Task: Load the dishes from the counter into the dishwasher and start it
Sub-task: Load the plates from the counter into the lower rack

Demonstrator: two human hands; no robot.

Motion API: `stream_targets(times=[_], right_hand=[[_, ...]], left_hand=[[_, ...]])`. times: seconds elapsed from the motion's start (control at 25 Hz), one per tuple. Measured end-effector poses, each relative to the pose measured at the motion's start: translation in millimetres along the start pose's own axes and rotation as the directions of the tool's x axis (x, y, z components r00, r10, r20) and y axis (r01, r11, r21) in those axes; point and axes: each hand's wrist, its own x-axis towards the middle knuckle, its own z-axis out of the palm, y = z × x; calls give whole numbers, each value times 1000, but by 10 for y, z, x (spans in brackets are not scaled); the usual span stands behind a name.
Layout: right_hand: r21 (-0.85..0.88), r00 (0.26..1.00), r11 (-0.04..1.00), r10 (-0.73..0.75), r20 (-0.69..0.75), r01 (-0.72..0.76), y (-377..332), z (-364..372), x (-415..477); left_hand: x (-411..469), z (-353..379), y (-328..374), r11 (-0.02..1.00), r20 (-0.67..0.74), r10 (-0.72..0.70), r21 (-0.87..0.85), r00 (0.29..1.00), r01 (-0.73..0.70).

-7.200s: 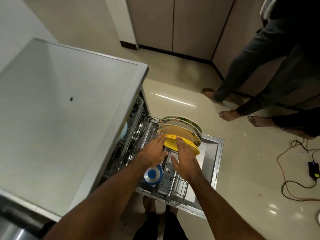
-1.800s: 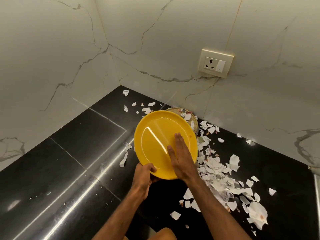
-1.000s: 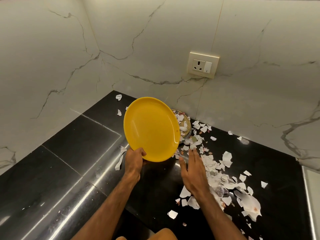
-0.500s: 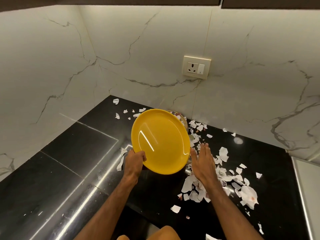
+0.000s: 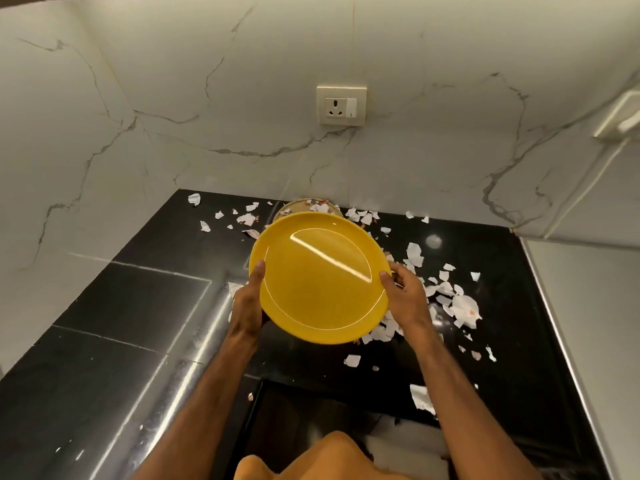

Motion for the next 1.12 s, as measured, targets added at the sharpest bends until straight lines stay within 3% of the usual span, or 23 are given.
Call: stream_targets(times=[0.32,0.52,0.84,0.96,1.12], right_hand=[[169,956,984,99,-276,-53,505,-418,-1259],[171,845,980,174,-505,-100,884,-973,-2243],[277,502,946,325,-802,-169,1412,-2061,-3430],[373,348,912,409,-843,-169,1704,-2513,-3855],[460,213,868,493,-843,-189,2152,-3071,-4357]], left_hand=[[-469,-2,-302,991,163,17,131,986,-39],[-853,542,-636,977,368,-32,208,929,-49],[-1739,2075,-1017,897,732,-90,354,675,-264],[-2053,2791,-1258,786,850,-145,410,507,-463],[-2695,3670,-1534,534,939,-211,345,273,-772]])
